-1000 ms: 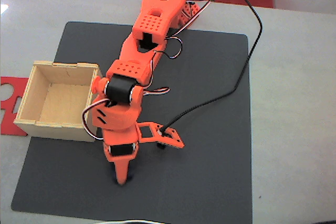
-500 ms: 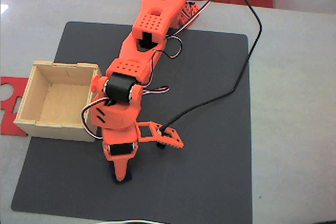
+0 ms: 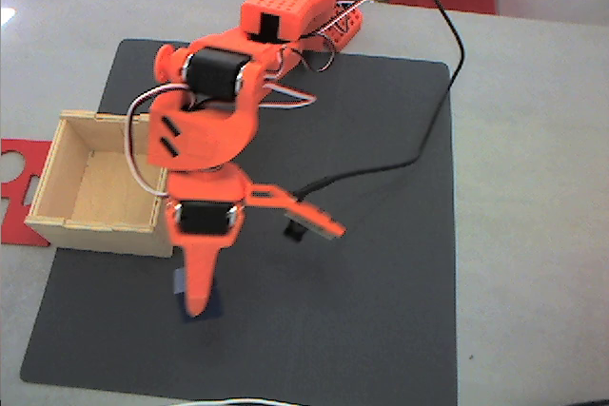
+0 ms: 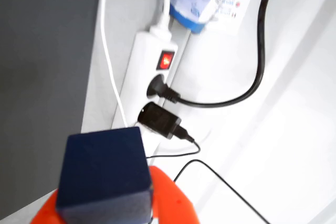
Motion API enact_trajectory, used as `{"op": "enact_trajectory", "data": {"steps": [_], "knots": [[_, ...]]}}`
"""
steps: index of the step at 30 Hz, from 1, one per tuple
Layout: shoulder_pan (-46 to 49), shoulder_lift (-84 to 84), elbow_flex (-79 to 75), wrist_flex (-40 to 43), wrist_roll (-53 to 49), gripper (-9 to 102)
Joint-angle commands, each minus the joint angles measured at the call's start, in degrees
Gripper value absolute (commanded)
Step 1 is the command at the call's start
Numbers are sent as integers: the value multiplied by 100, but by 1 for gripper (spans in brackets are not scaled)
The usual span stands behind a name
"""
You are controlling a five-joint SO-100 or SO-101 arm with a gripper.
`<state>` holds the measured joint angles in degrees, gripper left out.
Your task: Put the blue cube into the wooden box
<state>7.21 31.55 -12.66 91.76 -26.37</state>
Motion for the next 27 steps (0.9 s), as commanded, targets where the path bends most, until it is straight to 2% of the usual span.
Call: {"op": "enact_trajectory", "data": {"steps": [1, 7, 15, 22, 27], "knots": [[-26, 659, -70, 439, 167, 0], [167, 791, -70, 1178, 738, 0], [606, 2162, 1591, 1187, 1459, 0], [940, 3489, 2883, 1187, 1521, 0], [1705, 3955, 3542, 1178, 1468, 0]]}}
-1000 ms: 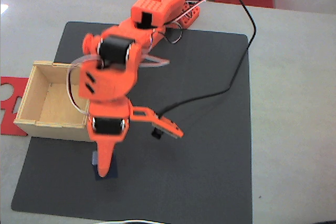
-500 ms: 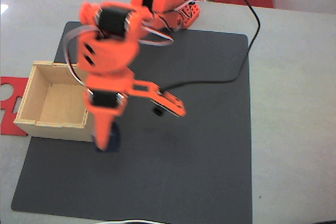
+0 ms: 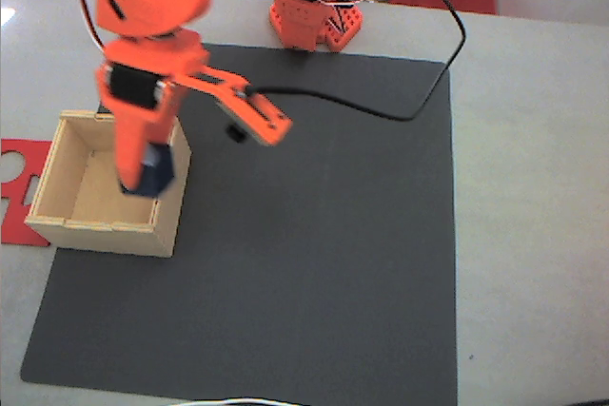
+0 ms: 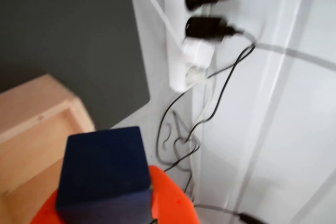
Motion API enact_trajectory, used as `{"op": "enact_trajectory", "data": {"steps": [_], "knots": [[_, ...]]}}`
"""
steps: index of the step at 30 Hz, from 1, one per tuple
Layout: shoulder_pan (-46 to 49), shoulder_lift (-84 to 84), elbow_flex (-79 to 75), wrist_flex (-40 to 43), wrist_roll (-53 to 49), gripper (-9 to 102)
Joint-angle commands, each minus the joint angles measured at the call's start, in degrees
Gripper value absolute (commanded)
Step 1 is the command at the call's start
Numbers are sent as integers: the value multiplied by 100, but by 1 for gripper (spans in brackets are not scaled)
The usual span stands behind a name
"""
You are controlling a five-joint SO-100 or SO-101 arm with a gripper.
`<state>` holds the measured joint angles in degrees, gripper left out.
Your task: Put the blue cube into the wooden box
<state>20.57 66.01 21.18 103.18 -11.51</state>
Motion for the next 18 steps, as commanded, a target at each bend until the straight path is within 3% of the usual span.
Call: {"op": "enact_trajectory", "data": {"steps": [1, 7, 18], "knots": [[554, 554, 202, 35, -26, 0], [1301, 466, 264, 35, -316, 0], [1670, -334, 237, -114, -642, 0]]}}
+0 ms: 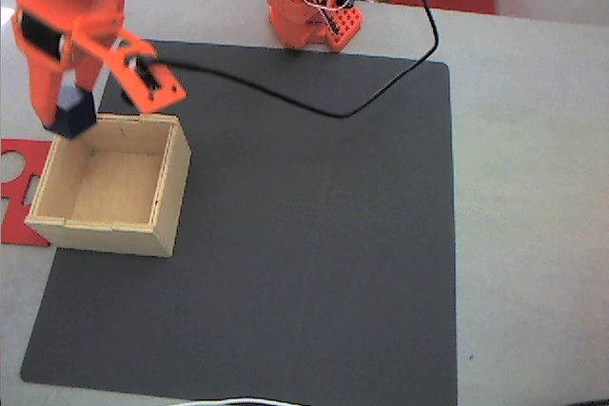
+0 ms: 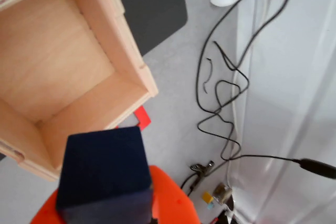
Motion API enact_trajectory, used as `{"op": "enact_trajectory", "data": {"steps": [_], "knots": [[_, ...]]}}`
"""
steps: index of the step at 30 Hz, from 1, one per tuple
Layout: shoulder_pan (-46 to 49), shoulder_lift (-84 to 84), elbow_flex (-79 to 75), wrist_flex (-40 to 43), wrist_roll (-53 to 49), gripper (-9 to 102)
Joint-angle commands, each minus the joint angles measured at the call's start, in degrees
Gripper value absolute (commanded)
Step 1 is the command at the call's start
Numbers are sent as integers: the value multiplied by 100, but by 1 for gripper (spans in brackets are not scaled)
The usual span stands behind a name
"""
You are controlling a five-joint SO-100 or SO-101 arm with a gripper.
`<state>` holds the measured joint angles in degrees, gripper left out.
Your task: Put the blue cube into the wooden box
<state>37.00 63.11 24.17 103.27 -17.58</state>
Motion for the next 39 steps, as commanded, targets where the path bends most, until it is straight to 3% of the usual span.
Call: {"op": "enact_trajectory", "data": {"steps": [1, 30, 35, 39], "knots": [[18, -132, -62, -167, 9, 0], [185, -2206, -79, -879, 439, 1], [123, -2303, -79, -888, 439, 16], [79, -2312, -79, -861, 457, 20]]}}
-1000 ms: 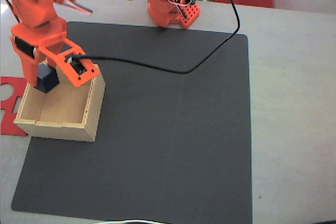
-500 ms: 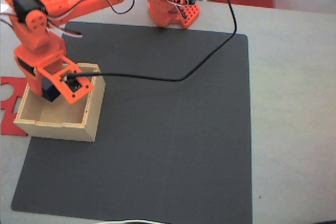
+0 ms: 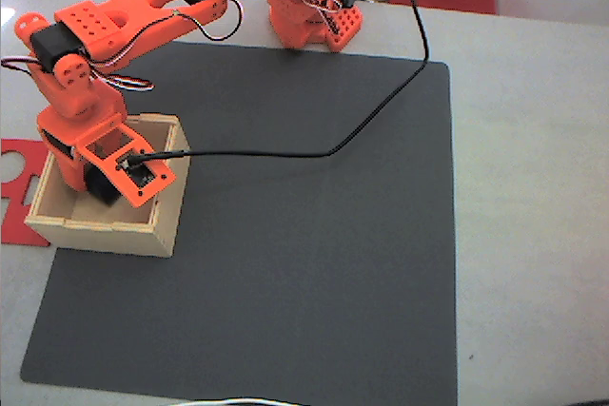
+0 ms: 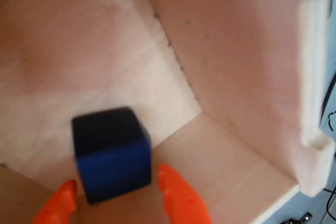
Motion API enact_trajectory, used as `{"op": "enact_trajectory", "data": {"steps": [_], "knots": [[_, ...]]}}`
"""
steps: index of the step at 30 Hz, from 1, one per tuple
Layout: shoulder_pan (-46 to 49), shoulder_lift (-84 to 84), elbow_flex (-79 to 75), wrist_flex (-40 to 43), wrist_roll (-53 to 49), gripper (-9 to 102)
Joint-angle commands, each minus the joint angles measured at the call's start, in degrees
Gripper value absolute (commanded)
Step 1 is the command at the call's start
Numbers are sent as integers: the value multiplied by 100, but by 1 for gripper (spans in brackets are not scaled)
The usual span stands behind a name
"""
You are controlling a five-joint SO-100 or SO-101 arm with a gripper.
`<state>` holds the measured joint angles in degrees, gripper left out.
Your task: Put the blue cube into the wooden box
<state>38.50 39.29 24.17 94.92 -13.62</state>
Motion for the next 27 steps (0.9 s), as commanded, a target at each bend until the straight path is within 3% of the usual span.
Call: {"op": "enact_trajectory", "data": {"steps": [1, 4, 7, 8, 12, 27], "knots": [[-79, 79, -88, -26, 62, 21], [-105, 88, -158, 35, 70, 20], [-158, 79, -466, 237, 70, 1], [-185, 79, -650, 343, 53, 0], [-369, 105, -1714, 773, 70, 0], [-1380, 2944, -1714, 835, 114, 0]]}}
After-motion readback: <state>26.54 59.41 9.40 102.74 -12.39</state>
